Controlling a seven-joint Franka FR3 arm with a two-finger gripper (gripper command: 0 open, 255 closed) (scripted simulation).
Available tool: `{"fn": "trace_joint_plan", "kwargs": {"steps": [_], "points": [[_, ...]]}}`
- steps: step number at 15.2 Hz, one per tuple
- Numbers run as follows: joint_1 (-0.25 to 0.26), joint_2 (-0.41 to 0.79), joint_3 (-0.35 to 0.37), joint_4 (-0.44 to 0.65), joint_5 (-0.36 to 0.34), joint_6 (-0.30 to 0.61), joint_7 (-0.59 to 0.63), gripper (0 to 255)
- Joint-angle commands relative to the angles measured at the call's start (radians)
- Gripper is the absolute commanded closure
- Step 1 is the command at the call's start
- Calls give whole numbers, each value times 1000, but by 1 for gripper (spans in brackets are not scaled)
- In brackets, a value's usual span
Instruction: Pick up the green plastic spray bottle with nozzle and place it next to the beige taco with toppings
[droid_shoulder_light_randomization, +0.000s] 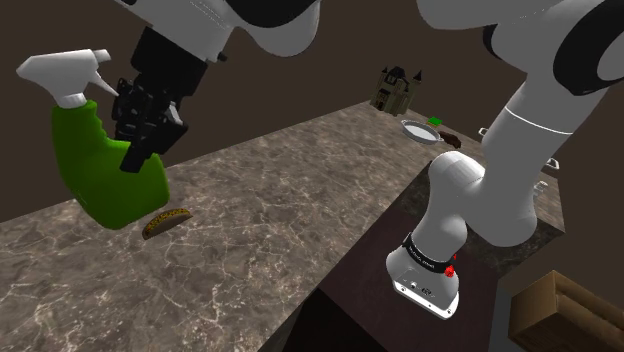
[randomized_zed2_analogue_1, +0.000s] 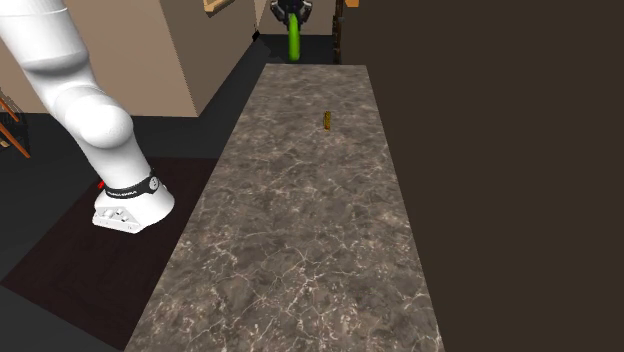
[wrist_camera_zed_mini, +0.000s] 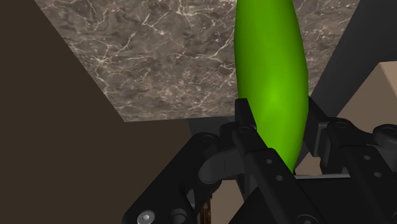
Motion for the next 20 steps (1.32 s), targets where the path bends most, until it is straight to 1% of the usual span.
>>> {"fn": "trace_joint_plan", "kwargs": {"steps": [1,11,20], "points": [[2,5,2,-19,10,23,-12,255],[4,45,11,-98,77,127,-93,255],[2,96,24,-149,155,213,-179,255]]}}
